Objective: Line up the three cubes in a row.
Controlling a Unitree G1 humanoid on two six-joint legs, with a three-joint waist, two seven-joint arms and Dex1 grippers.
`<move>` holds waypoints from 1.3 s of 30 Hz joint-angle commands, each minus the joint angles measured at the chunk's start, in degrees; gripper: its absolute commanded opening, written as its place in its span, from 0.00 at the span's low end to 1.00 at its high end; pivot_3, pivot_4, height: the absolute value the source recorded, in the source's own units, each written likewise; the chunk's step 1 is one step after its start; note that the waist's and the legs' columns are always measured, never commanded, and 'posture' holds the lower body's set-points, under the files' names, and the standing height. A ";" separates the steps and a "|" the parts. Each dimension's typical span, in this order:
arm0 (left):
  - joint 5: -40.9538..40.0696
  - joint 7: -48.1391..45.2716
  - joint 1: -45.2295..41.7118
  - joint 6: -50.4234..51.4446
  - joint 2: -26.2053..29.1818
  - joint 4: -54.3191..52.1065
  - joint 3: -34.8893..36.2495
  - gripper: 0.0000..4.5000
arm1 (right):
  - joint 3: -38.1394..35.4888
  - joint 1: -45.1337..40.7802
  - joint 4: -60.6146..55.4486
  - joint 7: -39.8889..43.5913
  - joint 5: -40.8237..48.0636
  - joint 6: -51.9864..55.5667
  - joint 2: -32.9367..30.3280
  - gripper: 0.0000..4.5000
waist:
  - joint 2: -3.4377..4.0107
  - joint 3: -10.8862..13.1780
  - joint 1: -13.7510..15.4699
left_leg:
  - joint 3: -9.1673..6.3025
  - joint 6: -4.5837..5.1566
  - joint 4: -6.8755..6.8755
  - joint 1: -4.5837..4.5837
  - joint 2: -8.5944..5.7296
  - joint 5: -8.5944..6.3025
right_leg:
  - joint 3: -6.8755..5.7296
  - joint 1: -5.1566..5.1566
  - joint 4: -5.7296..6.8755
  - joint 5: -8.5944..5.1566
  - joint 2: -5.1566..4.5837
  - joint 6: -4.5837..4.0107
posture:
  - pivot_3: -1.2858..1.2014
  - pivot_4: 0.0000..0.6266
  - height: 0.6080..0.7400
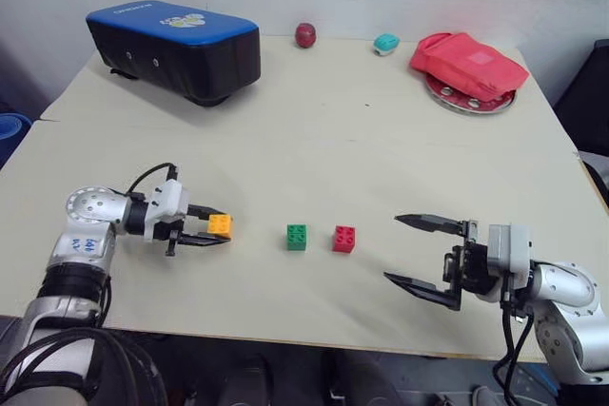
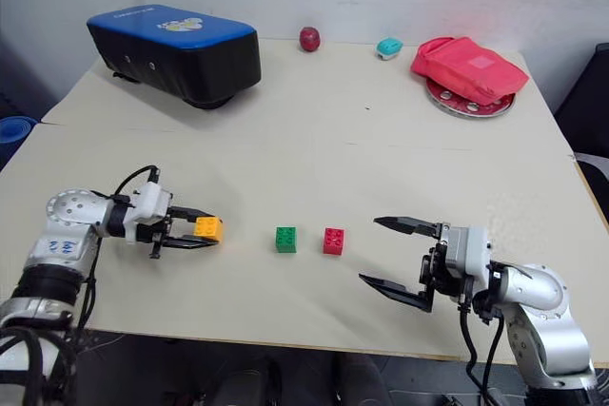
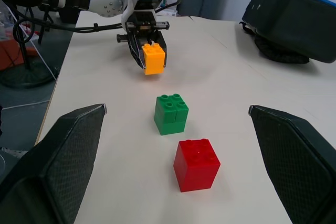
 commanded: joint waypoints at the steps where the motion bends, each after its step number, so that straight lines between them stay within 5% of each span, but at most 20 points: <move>1: 0.81 -6.18 -3.07 -4.26 -2.09 4.82 -1.27 0.34 | -2.50 2.32 -4.23 -1.54 0.66 -0.32 -0.66 1.00 | 0.00 0.00 0.01 | 0.00 0.02 0.03 -0.01 0.00 -0.01 | 0.00 0.00 0.02 0.00 -0.01 0.01 | 0.52 0.24 1.00; 8: 0.88 -6.44 -6.51 -6.51 -5.90 9.92 -4.20 0.34 | -3.51 6.23 -7.74 -3.41 0.48 -0.81 -0.48 1.00 | -0.01 -0.01 -0.05 | -0.03 0.02 0.08 -0.01 0.00 -0.01 | -0.01 0.01 0.07 0.01 0.01 0.02 | 0.52 0.24 1.00; 27: -1.32 -6.44 -3.71 -3.80 -4.11 7.34 -10.22 0.34 | -4.27 7.44 -0.86 0.40 -0.01 -6.87 0.18 1.00 | -0.03 -0.02 -0.02 | -0.02 0.01 0.09 0.08 -0.01 0.00 | 0.01 0.07 0.11 0.01 0.01 0.02 | 0.52 0.24 1.00; 33: -2.72 -6.44 -2.30 -2.91 -1.91 3.34 -9.58 0.76 | -3.98 8.00 -0.07 1.09 -0.06 -8.26 0.45 1.00 | -0.03 -0.02 -0.02 | -0.02 0.01 0.10 0.10 0.00 0.00 | 0.02 0.07 0.15 0.01 0.01 0.02 | 0.52 0.24 1.00; 39: -2.65 -5.81 -0.31 -3.52 0.99 2.36 -6.65 0.78 | -3.18 7.99 0.43 1.69 0.03 -8.92 0.77 1.00 | -0.03 -0.02 -0.04 | -0.02 0.00 0.10 0.10 0.01 0.00 | 0.03 0.07 0.16 0.01 0.01 0.02 | 0.52 0.24 1.00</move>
